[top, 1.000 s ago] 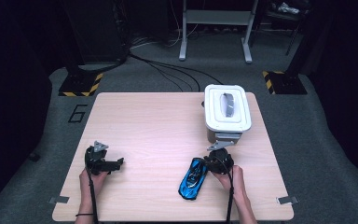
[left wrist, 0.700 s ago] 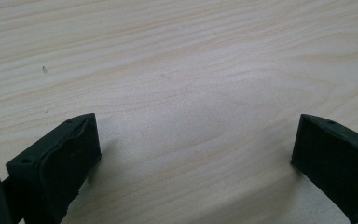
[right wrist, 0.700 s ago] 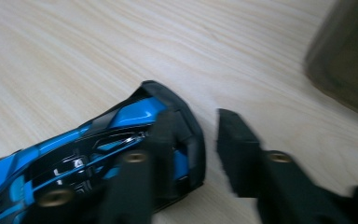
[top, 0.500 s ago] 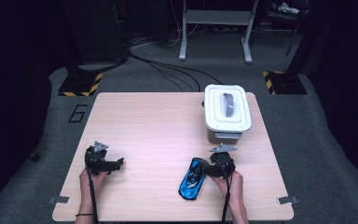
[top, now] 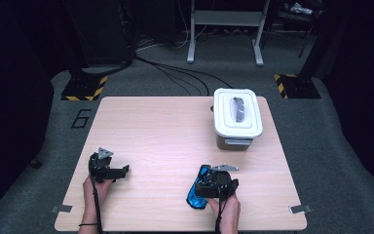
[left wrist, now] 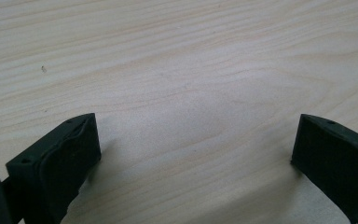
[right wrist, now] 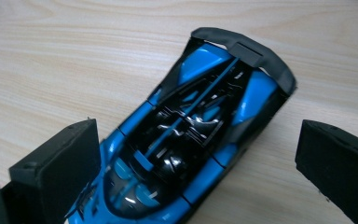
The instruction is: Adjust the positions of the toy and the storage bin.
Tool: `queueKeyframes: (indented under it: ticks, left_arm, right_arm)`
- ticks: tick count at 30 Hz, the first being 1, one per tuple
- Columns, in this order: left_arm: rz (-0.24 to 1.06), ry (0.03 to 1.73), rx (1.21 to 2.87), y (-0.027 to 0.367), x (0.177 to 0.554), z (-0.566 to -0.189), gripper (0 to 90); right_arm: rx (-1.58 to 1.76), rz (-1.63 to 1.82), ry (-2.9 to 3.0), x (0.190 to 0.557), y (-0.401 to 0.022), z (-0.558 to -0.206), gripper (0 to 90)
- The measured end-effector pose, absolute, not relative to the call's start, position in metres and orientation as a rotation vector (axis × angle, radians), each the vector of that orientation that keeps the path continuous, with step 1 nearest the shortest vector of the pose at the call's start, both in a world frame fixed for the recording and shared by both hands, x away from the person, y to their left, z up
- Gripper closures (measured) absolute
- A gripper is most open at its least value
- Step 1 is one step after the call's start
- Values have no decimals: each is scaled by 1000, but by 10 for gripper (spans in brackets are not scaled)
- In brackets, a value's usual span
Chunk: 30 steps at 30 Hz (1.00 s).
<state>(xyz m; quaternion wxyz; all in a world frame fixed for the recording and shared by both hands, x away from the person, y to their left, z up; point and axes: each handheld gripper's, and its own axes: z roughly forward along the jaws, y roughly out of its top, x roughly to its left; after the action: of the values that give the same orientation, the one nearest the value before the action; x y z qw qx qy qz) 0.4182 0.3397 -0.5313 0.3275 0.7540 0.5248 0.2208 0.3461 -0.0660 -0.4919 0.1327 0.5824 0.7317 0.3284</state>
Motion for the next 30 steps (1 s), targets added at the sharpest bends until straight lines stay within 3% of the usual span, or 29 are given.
queueKeyframes:
  ticks: [22, 30]
  left_arm:
    - [580, 1374, 1974, 340, 418, -531, 9]
    - [580, 1374, 1974, 340, 418, -531, 9]
  right_arm:
    - [1686, 583, 2042, 377, -28, -501, 0]
    - [1654, 635, 2053, 375, -33, -502, 17]
